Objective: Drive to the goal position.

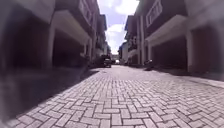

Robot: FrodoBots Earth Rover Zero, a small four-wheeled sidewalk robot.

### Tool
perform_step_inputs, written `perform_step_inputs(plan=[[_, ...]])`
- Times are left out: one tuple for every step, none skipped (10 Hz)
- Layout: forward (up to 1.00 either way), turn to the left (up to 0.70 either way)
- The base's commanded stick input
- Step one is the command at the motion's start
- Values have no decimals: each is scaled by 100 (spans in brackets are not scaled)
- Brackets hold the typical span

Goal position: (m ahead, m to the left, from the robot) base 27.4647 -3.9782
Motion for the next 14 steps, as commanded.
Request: perform_step_inputs(plan=[[50, -35], [50, -40], [50, -45], [50, -49], [50, 0], [50, 0], [50, 0], [50, -32], [50, -49], [50, 0], [50, 0], [50, 0], [50, 0], [50, 0]])
